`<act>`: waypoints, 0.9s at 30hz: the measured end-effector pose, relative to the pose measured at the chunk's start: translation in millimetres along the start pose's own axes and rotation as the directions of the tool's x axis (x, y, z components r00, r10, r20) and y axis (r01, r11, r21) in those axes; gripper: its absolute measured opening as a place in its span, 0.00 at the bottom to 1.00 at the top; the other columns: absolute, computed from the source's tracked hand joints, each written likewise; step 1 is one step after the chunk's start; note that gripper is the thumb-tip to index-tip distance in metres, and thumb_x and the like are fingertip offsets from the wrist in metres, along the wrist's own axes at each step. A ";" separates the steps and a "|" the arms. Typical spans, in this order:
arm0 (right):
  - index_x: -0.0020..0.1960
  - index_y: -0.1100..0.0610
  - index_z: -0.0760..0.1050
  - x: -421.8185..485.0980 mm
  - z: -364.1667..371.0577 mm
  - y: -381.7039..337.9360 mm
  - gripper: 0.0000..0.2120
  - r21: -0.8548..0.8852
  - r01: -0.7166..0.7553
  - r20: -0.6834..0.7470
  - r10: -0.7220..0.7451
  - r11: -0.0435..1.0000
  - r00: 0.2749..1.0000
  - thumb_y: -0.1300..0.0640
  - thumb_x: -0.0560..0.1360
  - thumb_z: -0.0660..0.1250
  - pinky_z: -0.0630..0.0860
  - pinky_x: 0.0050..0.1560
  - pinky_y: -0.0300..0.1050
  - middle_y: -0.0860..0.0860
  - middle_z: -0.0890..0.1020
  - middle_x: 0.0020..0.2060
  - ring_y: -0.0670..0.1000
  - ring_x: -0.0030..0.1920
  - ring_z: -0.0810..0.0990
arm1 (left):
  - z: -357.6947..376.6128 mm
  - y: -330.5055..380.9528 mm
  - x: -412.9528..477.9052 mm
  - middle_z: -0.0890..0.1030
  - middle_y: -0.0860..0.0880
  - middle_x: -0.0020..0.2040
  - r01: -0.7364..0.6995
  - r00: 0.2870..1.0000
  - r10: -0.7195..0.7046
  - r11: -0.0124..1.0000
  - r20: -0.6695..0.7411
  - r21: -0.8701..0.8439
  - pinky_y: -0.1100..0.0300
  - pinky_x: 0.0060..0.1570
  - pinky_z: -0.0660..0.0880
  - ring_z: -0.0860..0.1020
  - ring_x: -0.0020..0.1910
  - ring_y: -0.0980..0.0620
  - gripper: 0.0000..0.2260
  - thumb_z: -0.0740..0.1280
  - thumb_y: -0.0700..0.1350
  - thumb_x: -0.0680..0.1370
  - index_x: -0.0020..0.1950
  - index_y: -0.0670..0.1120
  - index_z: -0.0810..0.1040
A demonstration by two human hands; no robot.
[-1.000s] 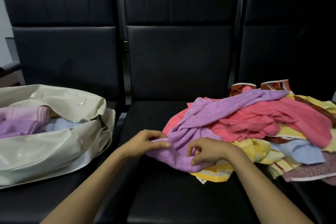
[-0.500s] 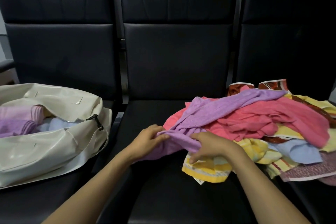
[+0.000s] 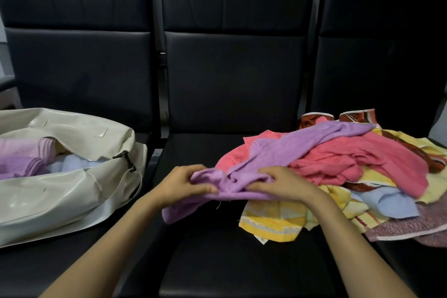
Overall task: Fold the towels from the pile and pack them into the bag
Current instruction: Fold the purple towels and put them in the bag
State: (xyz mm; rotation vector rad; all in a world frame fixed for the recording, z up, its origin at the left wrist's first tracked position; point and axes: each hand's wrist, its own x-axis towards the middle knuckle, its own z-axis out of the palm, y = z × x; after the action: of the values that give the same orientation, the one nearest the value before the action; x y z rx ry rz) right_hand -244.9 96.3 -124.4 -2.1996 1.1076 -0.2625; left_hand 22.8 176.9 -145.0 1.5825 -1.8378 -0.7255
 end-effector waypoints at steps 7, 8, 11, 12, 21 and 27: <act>0.40 0.53 0.69 -0.4 41.8 -14.6 0.10 -0.114 -0.065 0.282 0.095 0.991 0.955 0.52 0.78 0.63 0.67 0.35 0.39 0.46 0.73 0.33 0.46 0.34 0.72 | -2.4 -10.5 6.2 0.72 0.46 0.46 0.196 0.812 0.069 0.903 -0.580 0.382 0.50 0.46 0.72 0.72 0.46 0.42 0.12 0.61 0.41 0.72 0.47 0.49 0.83; 0.39 0.52 0.67 2.5 47.9 -18.0 0.11 -0.073 -0.059 0.254 0.076 0.996 0.964 0.53 0.79 0.63 0.66 0.34 0.37 0.46 0.71 0.33 0.45 0.33 0.70 | -3.8 -6.8 7.4 0.71 0.45 0.47 0.290 0.787 -0.047 0.909 -0.615 0.301 0.50 0.46 0.72 0.73 0.47 0.42 0.12 0.60 0.41 0.75 0.52 0.50 0.81; 0.45 0.54 0.71 8.9 64.0 -30.3 0.07 0.060 -0.032 0.220 0.018 0.998 0.975 0.52 0.79 0.62 0.73 0.42 0.42 0.50 0.74 0.37 0.48 0.37 0.73 | -5.5 1.2 7.3 0.79 0.46 0.51 0.388 0.799 -0.260 0.912 -0.542 0.134 0.52 0.48 0.73 0.77 0.51 0.42 0.12 0.56 0.45 0.80 0.60 0.51 0.76; 0.51 0.54 0.74 10.2 67.8 -32.8 0.07 0.037 -0.015 0.239 0.005 0.999 0.971 0.50 0.79 0.63 0.74 0.48 0.46 0.51 0.76 0.41 0.49 0.42 0.74 | -5.1 2.8 5.9 0.80 0.47 0.50 0.331 0.805 -0.281 0.943 -0.522 0.003 0.53 0.48 0.73 0.78 0.51 0.45 0.12 0.56 0.43 0.81 0.59 0.50 0.76; 0.59 0.55 0.75 29.7 47.1 -14.1 0.12 -0.030 -0.204 -0.083 0.201 0.979 0.976 0.61 0.79 0.56 0.75 0.53 0.45 0.53 0.79 0.57 0.53 0.54 0.78 | 12.3 21.8 7.2 0.76 0.46 0.32 0.072 0.895 -0.444 0.227 -0.037 -0.971 0.62 0.33 0.74 0.75 0.32 0.51 0.13 0.56 0.37 0.77 0.36 0.41 0.76; 0.58 0.55 0.69 31.0 44.6 1.6 0.14 -0.090 -0.240 -0.370 0.191 0.967 0.909 0.69 0.76 0.56 0.71 0.53 0.46 0.55 0.71 0.61 0.53 0.56 0.72 | 19.8 18.4 8.1 0.82 0.43 0.44 0.090 0.946 -0.289 0.673 -0.148 -0.734 0.55 0.47 0.77 0.79 0.44 0.48 0.09 0.60 0.45 0.68 0.40 0.43 0.78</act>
State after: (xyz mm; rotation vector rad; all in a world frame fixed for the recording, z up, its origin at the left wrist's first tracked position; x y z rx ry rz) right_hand -206.8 92.3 -162.9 -2.1717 1.5998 -0.5220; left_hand -5.0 171.9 -144.0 1.2465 -0.9877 -1.1153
